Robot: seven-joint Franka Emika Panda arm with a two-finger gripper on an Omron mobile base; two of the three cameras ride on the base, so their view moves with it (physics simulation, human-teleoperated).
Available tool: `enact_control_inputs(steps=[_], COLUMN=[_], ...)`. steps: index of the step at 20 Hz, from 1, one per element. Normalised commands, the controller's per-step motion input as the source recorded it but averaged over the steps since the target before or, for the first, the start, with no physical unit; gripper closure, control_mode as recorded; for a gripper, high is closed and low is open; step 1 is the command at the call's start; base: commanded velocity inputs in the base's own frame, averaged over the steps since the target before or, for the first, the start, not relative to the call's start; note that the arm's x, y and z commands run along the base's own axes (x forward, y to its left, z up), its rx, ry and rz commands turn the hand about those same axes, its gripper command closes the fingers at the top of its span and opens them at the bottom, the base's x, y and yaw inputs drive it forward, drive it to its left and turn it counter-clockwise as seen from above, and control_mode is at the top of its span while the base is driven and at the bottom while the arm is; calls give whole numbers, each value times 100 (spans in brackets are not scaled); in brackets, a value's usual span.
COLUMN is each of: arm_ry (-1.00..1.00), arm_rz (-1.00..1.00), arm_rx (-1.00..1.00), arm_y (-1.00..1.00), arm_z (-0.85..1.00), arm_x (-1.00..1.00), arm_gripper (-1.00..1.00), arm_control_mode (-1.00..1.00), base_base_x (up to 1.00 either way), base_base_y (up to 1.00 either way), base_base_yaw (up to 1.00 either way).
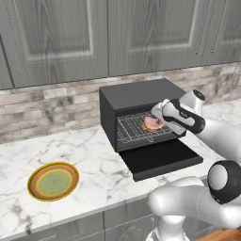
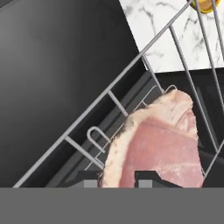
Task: Open the toaster oven door. Place the bread on the bottom rack in the toaster oven and place the steak on the top rack.
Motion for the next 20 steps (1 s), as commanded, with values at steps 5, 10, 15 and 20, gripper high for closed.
enact_control_inputs(steps=[5,10,15,20], arm_ry=[3,14,22,24], arm_rz=[-1,0,7,26], arm_rx=[1,2,0,0], arm_y=[0,-1,-3,14], arm_z=[15,38,13,-33], arm_x=[-13,-57,-100,-57], arm_gripper=[-100,-100,-100,-100], arm_control_mode=[-100,-100,-100,-100], base_base_x=[0,0,0,0], base_base_y=[0,0,0,0], base_base_yaw=[0,0,0,0])
